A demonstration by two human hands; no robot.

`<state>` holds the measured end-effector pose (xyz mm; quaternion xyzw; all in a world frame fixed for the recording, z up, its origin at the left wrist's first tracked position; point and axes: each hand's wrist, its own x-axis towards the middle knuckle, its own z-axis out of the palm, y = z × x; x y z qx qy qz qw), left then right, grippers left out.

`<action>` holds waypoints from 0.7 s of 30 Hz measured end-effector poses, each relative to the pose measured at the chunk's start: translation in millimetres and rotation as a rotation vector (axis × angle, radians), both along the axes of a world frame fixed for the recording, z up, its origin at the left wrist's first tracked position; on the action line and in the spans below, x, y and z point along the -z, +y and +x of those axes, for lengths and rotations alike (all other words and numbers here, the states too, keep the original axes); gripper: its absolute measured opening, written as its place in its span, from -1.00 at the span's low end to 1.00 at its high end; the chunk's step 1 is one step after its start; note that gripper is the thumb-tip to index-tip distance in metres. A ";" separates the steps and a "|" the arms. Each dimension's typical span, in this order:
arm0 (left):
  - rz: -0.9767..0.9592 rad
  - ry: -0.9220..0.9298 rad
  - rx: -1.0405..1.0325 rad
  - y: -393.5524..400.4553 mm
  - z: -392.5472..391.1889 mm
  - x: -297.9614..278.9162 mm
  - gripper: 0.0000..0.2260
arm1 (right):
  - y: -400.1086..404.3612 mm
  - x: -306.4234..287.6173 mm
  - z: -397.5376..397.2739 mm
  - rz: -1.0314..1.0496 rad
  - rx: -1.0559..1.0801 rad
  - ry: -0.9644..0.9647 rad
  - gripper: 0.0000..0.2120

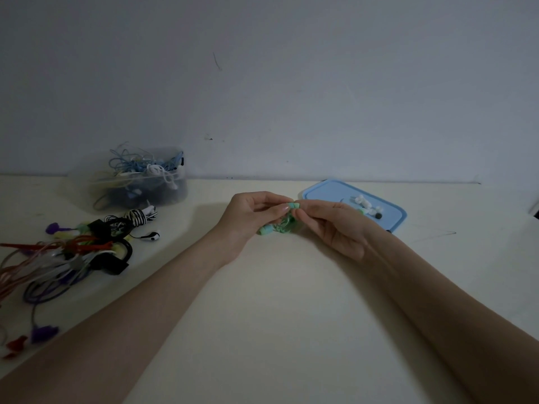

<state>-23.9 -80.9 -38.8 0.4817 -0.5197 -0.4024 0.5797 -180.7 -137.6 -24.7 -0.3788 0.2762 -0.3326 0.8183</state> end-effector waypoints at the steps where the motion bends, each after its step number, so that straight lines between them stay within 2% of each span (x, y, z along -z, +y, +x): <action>1: 0.000 -0.002 0.005 -0.3 0.3 0.1 -0.87 | 0.0 0.0 -0.2 -0.002 -0.003 -0.001 -0.79; 11: 0.052 0.030 -0.070 -3.0 2.6 2.3 -0.91 | 4.1 3.0 5.4 -0.142 0.098 -0.008 -0.89; 21: 0.072 0.004 -0.084 -4.3 1.3 2.7 -0.94 | 5.6 5.0 5.9 -0.202 0.101 -0.010 -0.89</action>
